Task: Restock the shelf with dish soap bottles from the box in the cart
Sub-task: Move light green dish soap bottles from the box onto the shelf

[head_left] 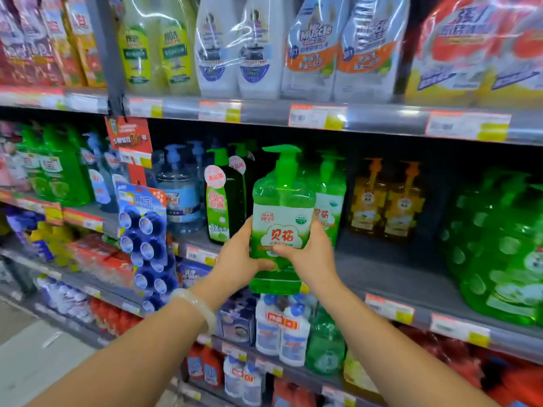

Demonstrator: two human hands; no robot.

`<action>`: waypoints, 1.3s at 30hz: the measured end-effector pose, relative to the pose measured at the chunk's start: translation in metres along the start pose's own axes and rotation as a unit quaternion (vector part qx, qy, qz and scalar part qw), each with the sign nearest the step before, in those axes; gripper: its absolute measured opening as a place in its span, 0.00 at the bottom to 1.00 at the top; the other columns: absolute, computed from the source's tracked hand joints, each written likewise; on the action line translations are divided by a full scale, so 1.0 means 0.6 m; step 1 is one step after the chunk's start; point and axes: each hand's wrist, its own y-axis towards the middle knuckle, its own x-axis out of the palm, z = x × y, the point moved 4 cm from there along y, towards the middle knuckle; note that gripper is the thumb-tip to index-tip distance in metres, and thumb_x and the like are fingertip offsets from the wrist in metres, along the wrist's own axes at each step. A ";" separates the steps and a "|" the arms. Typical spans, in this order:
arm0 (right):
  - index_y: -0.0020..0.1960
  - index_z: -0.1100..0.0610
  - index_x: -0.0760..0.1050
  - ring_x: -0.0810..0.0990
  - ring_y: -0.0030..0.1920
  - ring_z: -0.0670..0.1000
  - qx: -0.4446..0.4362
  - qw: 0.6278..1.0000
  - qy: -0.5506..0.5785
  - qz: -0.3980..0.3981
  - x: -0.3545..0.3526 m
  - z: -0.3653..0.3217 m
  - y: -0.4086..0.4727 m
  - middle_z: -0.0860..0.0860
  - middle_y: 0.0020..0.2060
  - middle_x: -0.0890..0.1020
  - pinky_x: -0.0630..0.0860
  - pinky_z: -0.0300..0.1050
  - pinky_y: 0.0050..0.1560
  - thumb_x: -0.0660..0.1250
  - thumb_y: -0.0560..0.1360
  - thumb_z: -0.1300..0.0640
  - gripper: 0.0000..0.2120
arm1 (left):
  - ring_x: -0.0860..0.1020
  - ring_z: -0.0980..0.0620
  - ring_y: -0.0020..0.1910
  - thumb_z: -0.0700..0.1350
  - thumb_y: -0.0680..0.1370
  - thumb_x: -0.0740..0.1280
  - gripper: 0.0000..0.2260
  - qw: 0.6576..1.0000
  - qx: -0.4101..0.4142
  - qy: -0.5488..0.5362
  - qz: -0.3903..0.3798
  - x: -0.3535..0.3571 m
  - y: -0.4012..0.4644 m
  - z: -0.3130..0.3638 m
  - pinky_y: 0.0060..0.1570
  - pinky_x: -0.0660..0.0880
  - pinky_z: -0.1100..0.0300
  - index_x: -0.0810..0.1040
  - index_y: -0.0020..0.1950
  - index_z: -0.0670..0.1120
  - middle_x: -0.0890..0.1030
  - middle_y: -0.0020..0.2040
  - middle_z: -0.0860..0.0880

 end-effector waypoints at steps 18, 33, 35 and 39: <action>0.69 0.54 0.63 0.76 0.59 0.50 0.040 0.993 -0.090 0.071 0.082 0.127 0.167 0.51 0.57 0.77 0.76 0.51 0.60 0.78 0.63 0.61 0.39 | 0.77 0.54 0.58 0.34 0.66 0.76 0.42 0.997 -0.021 -0.006 -0.077 0.028 0.224 -0.160 0.60 0.75 0.55 0.61 0.74 0.53 0.79 0.55 0.58; 0.68 0.52 0.63 0.76 0.60 0.49 0.138 0.979 -0.141 0.044 0.101 0.175 0.160 0.49 0.59 0.77 0.71 0.41 0.59 0.74 0.69 0.57 0.33 | 0.74 0.59 0.57 0.37 0.69 0.74 0.43 0.983 -0.033 -0.009 -0.179 0.042 0.255 -0.182 0.55 0.69 0.65 0.53 0.75 0.54 0.76 0.56 0.58; 0.69 0.52 0.62 0.76 0.60 0.48 0.141 0.979 -0.138 0.047 0.101 0.176 0.161 0.48 0.58 0.78 0.71 0.40 0.58 0.74 0.69 0.58 0.33 | 0.74 0.59 0.56 0.37 0.69 0.74 0.42 0.982 -0.030 -0.009 -0.186 0.042 0.254 -0.182 0.54 0.68 0.66 0.53 0.75 0.53 0.75 0.56 0.58; 0.68 0.51 0.63 0.75 0.57 0.45 0.146 0.978 -0.135 0.055 0.105 0.177 0.159 0.45 0.56 0.77 0.69 0.38 0.57 0.74 0.69 0.59 0.32 | 0.74 0.60 0.56 0.37 0.69 0.74 0.42 0.982 -0.033 -0.005 -0.186 0.042 0.255 -0.185 0.54 0.68 0.66 0.52 0.75 0.53 0.75 0.55 0.58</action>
